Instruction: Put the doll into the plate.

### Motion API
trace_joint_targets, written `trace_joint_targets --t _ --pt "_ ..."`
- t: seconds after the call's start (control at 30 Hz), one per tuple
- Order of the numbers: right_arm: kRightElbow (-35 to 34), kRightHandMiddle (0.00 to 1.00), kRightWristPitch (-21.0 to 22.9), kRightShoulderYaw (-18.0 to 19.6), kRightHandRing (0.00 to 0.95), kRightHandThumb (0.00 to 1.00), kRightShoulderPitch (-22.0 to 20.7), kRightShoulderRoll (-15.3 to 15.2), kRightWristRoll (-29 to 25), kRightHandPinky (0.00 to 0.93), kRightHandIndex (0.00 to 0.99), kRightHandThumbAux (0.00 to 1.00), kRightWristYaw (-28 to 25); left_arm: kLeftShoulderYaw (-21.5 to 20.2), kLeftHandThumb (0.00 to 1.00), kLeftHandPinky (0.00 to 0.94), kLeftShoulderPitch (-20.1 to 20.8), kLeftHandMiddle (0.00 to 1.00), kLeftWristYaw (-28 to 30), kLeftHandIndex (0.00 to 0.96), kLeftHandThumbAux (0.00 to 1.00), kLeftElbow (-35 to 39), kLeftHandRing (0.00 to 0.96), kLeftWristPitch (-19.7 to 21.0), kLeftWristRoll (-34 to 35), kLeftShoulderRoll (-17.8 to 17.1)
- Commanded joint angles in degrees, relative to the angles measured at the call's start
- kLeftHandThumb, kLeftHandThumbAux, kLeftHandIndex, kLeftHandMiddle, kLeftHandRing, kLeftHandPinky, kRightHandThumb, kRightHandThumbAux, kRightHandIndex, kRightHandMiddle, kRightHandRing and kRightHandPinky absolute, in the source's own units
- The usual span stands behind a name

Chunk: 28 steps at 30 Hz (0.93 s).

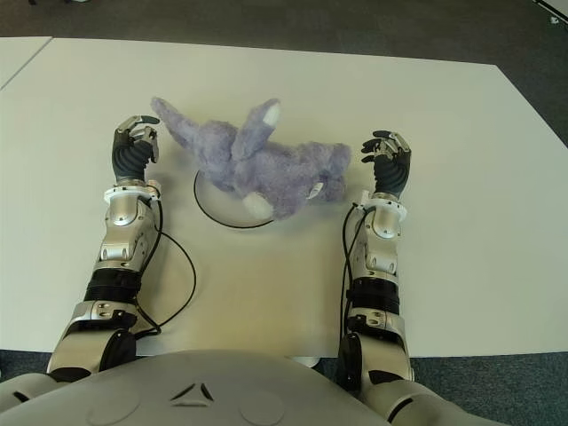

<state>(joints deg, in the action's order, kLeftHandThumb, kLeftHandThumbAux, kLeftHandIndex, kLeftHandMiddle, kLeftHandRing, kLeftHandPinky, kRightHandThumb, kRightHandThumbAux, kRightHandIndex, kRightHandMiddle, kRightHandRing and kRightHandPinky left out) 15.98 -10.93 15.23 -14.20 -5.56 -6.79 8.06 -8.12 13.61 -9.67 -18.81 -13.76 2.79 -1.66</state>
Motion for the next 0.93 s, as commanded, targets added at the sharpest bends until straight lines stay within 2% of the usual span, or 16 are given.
trace_joint_targets --t 0.03,0.23,0.57,0.93 --pt "2.4 0.579 0.1 -0.9 0.734 0.846 3.1 2.2 0.4 0.718 0.419 0.676 0.2 -0.3 0.712 0.878 -3.3 0.868 -0.7 0.443 0.703 -3.3 0.874 -0.9 -0.6 1.1" --pt "3.0 0.577 -0.6 -1.2 0.762 0.846 3.1 2.4 0.2 0.773 0.423 0.675 0.3 -0.3 0.712 0.883 -3.3 0.871 -1.3 0.443 0.702 -3.8 0.876 -2.6 -1.4 1.1" --pt "4.2 0.572 -1.8 -1.1 0.796 0.848 2.7 2.3 -0.7 0.821 0.429 0.673 -0.6 -0.3 0.713 0.88 -3.3 0.87 -1.1 0.444 0.702 -3.7 0.876 -1.7 -1.2 1.0" --pt "2.6 0.558 1.9 -1.2 0.836 0.85 2.9 2.0 0.0 0.859 0.426 0.672 0.7 -0.4 0.713 0.881 -3.1 0.869 -1.3 0.444 0.703 -4.1 0.876 -2.8 -1.4 1.1"
